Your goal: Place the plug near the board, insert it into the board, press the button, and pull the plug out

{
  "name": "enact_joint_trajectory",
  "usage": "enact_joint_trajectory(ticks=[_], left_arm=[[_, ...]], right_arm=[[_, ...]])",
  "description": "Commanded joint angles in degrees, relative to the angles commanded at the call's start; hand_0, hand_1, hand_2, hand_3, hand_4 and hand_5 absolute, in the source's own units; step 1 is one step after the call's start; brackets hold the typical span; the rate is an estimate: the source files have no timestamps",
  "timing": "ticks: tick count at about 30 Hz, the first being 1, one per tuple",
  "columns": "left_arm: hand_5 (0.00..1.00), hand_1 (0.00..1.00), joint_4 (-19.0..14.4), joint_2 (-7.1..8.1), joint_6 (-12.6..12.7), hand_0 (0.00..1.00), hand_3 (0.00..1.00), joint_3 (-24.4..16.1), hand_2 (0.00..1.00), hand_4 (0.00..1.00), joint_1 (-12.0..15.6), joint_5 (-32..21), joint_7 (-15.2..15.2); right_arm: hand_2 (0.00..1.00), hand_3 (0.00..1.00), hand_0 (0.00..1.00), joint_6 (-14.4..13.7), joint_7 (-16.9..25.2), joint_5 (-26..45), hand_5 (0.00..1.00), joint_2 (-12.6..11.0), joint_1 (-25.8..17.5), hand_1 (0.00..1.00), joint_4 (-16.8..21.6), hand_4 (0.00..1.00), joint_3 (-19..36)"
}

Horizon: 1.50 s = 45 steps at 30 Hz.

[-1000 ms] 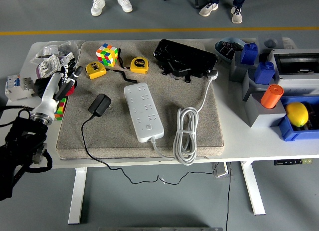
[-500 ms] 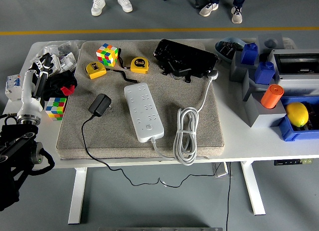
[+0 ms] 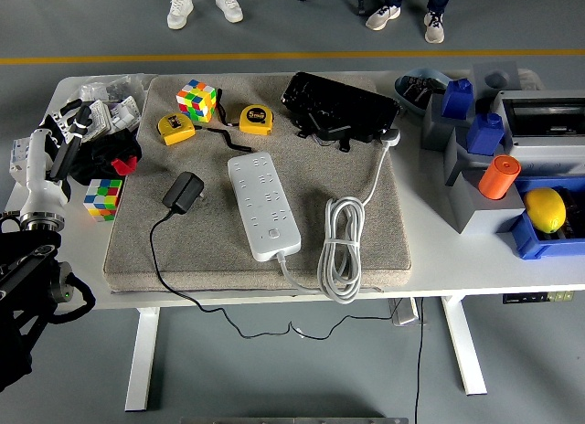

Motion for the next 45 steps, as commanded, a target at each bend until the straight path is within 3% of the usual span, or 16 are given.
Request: enact_joint_trajectory(ticks=[45], left_arm=[[0.717,0.71,-0.7,-0.9,-0.3,0.735,0.729,-1.2,0.724,0.998,0.3,0.9,1.6]], right_arm=[[0.676,0.577,0.705,-0.1,-1.1,0.4,0.56,1.3,-1.3,0.702,-0.6,0.998,0.2]])
